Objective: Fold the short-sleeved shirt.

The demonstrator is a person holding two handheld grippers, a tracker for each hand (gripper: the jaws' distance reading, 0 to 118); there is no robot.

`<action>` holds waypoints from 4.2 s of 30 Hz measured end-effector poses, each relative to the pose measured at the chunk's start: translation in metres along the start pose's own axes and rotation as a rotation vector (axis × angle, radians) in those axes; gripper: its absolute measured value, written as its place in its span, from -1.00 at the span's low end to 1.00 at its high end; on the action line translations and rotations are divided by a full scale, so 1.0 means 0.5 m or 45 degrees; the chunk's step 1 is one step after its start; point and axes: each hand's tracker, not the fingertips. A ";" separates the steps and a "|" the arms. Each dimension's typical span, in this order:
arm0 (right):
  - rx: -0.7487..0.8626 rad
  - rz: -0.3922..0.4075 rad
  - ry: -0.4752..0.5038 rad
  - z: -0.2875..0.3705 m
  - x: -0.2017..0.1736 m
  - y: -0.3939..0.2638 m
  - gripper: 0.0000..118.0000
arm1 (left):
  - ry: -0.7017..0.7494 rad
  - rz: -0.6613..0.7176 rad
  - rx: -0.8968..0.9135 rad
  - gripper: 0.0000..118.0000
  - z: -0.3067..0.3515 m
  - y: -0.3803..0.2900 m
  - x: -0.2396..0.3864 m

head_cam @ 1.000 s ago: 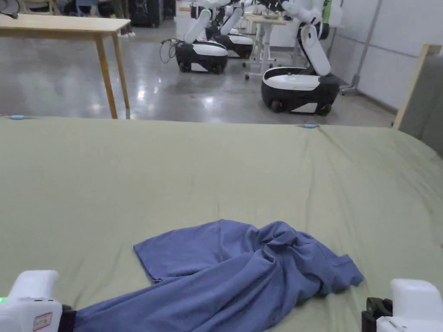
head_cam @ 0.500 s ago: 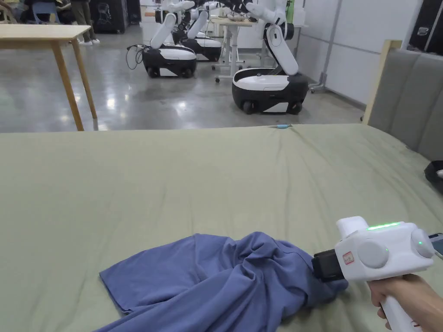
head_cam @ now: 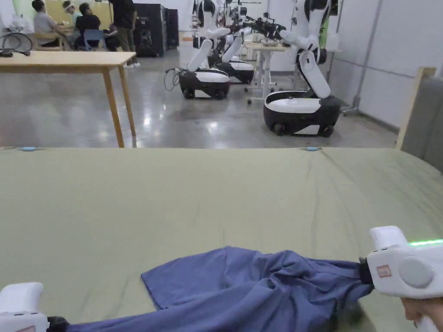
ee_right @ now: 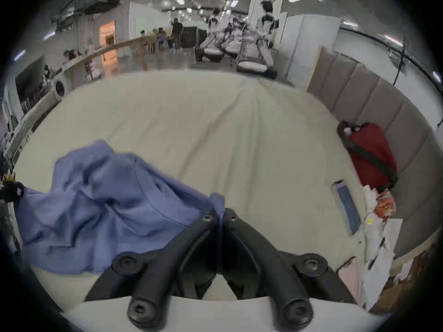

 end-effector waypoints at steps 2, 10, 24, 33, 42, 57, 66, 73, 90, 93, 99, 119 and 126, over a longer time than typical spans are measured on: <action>0.082 -0.030 0.022 0.069 0.024 0.030 -0.95 | 0.064 -0.033 0.085 -0.95 0.056 0.037 -0.016; 0.392 -0.033 0.020 0.337 0.039 0.106 -0.95 | 0.129 -0.012 0.352 -0.95 0.289 0.164 -0.065; 0.601 -0.067 -0.045 0.488 0.063 0.311 -0.95 | 0.171 -0.021 0.621 -0.95 0.443 0.403 -0.009; 0.608 -0.095 -0.114 0.404 0.076 0.466 -0.95 | 0.210 -0.010 0.651 -0.95 0.352 0.542 0.028; 0.590 -0.108 -0.167 0.280 0.067 0.572 -0.95 | 0.271 0.002 0.653 -0.95 0.206 0.634 0.054; 0.292 -0.027 -0.095 0.030 0.036 0.291 -0.95 | 0.233 -0.059 0.329 -0.95 -0.061 0.405 0.028; 0.089 -0.135 0.008 0.060 0.036 -0.108 -0.94 | 0.108 0.017 0.184 -0.95 -0.037 0.073 -0.042; 0.068 -0.222 0.054 0.189 0.044 -0.297 -0.94 | 0.066 0.019 0.157 -0.95 0.074 -0.081 -0.057; 0.028 -0.241 0.040 0.232 0.049 -0.389 0.30 | -0.003 0.066 0.056 -0.20 0.117 -0.189 -0.078; 0.034 -0.266 0.041 0.240 0.046 -0.388 0.92 | 0.031 0.078 0.059 0.56 0.107 -0.203 -0.090; 0.234 -0.209 -0.010 0.304 -0.028 -0.355 0.98 | 0.113 0.144 0.302 0.87 0.182 -0.210 -0.074; 0.406 -0.134 0.048 0.366 -0.251 -0.403 -0.98 | 0.162 0.282 0.388 -1.00 0.289 -0.335 -0.045; 0.363 -0.120 0.096 0.344 -0.269 -0.404 -0.98 | 0.070 0.260 0.227 -0.94 0.236 -0.276 -0.099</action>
